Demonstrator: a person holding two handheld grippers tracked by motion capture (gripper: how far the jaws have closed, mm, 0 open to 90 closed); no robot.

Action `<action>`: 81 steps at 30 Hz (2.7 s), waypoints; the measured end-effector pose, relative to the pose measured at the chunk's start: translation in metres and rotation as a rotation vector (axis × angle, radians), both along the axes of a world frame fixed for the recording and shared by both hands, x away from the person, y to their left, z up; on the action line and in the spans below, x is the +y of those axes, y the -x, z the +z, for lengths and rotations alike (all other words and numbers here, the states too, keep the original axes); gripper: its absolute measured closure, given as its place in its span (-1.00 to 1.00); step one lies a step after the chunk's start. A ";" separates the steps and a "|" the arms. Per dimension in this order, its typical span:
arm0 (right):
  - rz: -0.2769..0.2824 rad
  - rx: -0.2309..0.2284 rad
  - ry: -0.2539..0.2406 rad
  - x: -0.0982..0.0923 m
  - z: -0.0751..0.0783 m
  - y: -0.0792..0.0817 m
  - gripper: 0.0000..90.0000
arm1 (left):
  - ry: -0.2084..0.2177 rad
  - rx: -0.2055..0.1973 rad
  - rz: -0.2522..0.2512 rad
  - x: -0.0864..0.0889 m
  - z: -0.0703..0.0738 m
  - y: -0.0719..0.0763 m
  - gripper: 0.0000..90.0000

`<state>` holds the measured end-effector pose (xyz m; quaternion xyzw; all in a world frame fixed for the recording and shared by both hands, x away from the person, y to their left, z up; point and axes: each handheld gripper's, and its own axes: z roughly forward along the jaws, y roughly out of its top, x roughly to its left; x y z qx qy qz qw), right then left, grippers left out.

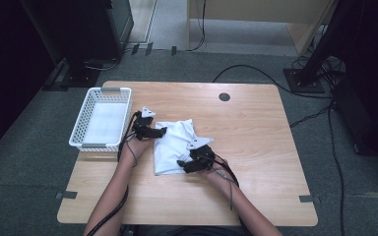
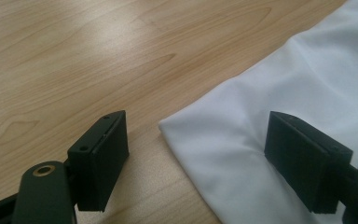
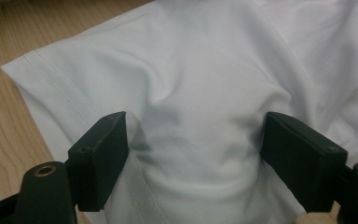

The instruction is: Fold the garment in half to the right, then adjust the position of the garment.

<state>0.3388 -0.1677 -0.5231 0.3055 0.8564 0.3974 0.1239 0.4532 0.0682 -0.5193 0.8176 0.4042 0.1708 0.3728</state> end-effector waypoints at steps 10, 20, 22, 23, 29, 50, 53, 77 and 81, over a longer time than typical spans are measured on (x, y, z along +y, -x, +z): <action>-0.035 0.001 -0.033 -0.007 0.008 0.007 -0.50 | 0.008 -0.006 -0.012 0.000 0.000 0.002 -0.34; -0.037 -0.006 -0.040 -0.017 0.016 0.019 -0.51 | 0.018 -0.011 -0.025 0.000 0.001 0.005 -0.13; -0.042 0.003 -0.039 -0.019 0.015 0.021 -0.51 | 0.018 -0.011 -0.023 0.000 0.001 0.005 -0.13; -0.044 0.004 -0.039 -0.020 0.014 0.022 -0.51 | 0.018 -0.011 -0.022 0.000 0.001 0.005 -0.13; -0.045 0.013 -0.036 -0.025 0.011 0.027 -0.51 | 0.017 -0.011 -0.019 0.000 0.001 0.005 -0.13; -0.037 0.007 0.022 -0.013 0.000 0.033 -0.51 | 0.019 -0.011 -0.009 -0.001 0.001 0.007 -0.12; -0.044 0.003 0.019 -0.012 0.000 0.032 -0.51 | 0.022 -0.014 -0.017 -0.001 0.001 0.008 -0.03; -0.084 -0.017 0.000 -0.009 0.000 0.031 -0.14 | 0.034 -0.014 -0.031 -0.003 0.001 0.011 0.25; -0.088 -0.017 -0.001 -0.008 0.000 0.031 -0.07 | 0.040 -0.011 -0.036 -0.004 0.001 0.013 0.34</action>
